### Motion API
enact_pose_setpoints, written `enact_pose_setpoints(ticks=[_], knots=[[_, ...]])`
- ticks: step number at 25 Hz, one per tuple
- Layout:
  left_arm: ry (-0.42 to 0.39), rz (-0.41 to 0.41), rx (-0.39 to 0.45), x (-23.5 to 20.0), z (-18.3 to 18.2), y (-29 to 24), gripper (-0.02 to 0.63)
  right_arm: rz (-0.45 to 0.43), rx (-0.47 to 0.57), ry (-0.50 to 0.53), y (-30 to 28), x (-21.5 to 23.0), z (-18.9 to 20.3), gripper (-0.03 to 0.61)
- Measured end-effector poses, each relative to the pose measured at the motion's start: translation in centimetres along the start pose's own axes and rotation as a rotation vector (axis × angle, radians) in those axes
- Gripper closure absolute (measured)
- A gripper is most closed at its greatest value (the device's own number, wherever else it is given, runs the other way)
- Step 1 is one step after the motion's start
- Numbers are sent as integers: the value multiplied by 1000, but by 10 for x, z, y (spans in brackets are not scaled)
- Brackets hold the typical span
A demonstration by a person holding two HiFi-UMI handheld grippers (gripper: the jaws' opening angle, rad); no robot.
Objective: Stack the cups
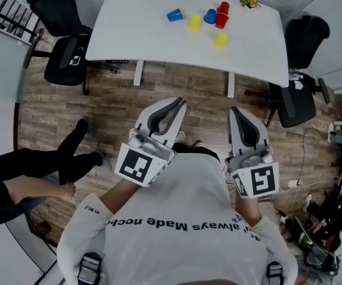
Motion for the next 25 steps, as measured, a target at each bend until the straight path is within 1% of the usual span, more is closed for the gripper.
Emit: enact_pose_setpoints(ticks=[6,14,19,25], knots=[[3,7,7,-9,-2,-7,572,29,-3,-6,-12,6,0,571],[0,-4,-1,-20,3,-29,572,12,10,-4,-29,24,3,572],[-9,-6,0,-24,3,-60,572,6,16,-9,-44,52,3,572],[-16,-14,-15,-36,7,-113,572,1,23,-26,-69,101,5,572]])
Point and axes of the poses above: the fingertips, and each gripper's own axes: y backward along the fingers, x to its right, z out of its underside, the point moved 4 cm from there along y, backward along the fingers, and after that the axes turned 3 degrees about y, right-handed, at the moved point
